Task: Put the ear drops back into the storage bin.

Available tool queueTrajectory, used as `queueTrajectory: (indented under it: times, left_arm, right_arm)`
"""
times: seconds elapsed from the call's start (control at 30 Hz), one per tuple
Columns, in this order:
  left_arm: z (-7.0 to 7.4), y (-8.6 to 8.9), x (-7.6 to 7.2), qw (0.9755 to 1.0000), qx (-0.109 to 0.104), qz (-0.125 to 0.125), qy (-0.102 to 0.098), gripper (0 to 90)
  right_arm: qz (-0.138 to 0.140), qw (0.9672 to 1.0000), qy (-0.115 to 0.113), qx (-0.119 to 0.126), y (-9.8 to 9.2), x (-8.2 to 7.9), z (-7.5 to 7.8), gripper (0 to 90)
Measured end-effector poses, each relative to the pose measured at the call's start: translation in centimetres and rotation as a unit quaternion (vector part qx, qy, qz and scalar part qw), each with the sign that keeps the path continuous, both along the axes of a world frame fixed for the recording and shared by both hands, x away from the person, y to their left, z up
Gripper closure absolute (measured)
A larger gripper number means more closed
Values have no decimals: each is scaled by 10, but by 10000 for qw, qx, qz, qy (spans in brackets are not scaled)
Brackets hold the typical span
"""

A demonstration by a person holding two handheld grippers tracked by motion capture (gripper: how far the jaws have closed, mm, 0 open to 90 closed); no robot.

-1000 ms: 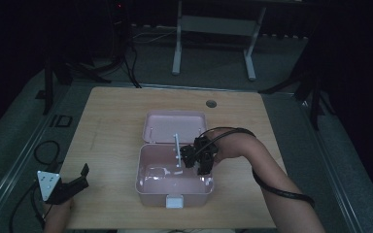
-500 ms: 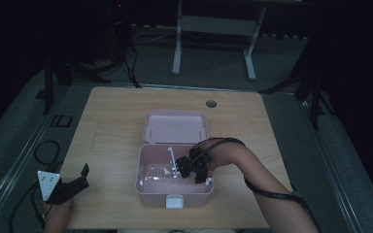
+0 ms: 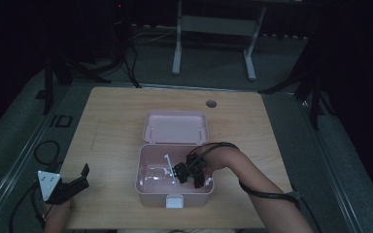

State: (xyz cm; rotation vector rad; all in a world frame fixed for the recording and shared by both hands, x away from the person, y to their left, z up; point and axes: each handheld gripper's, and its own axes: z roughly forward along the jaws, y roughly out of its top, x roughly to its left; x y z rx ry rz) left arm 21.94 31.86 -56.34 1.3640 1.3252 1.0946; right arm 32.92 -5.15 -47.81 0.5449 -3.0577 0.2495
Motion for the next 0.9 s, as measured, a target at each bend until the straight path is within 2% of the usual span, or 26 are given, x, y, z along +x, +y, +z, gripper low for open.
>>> queueTrajectory:
  times: [0.2, 0.3, 0.63, 0.9]
  left_arm:
    - [0, 0, 0, 10000, 16, -6, 5, 4]
    - [0, 0, 0, 10000, 20, -7, 3, 4]
    - [0, 0, 0, 10000, 16, -11, -3, 4]
    - [0, 0, 0, 10000, 11, -12, -2, 5]
  right_arm:
    - [19, 10000, 59, -32, 0, -2, -7, 597]
    - [59, 10000, -23, -53, 0, -4, -9, 597]
    - [27, 9999, -72, -141, 1, -5, -12, 585]
    - [-17, 10000, -34, -13, 0, -5, -7, 572]
